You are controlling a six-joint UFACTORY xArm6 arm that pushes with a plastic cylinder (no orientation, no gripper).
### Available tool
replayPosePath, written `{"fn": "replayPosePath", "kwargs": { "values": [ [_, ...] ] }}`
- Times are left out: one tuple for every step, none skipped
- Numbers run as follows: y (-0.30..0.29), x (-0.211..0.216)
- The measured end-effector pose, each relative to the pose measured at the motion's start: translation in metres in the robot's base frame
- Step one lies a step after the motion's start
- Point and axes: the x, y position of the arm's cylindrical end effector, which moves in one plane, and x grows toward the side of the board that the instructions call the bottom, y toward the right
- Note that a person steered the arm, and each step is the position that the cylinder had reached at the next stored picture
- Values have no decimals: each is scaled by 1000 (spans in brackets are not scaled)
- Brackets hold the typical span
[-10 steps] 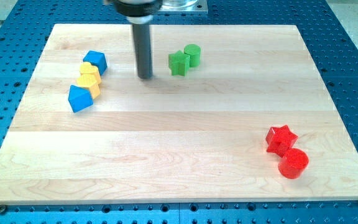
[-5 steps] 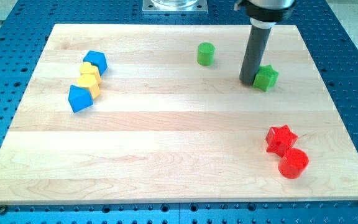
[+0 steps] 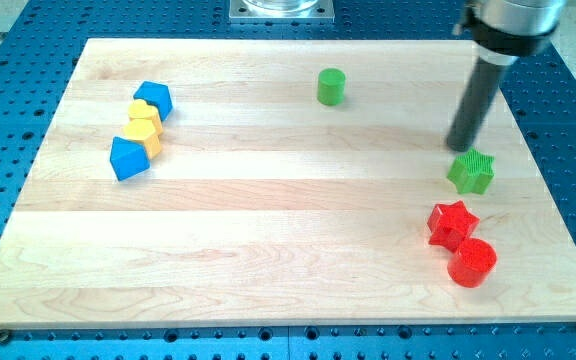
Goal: Move the green star above the red star
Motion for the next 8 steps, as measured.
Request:
{"fn": "replayPosePath", "kwargs": {
  "values": [
    [39, 35],
    [34, 46],
    [4, 46],
    [-25, 46],
    [-32, 26],
    [-64, 18],
    [-91, 29],
    [-120, 24]
  ]
}}
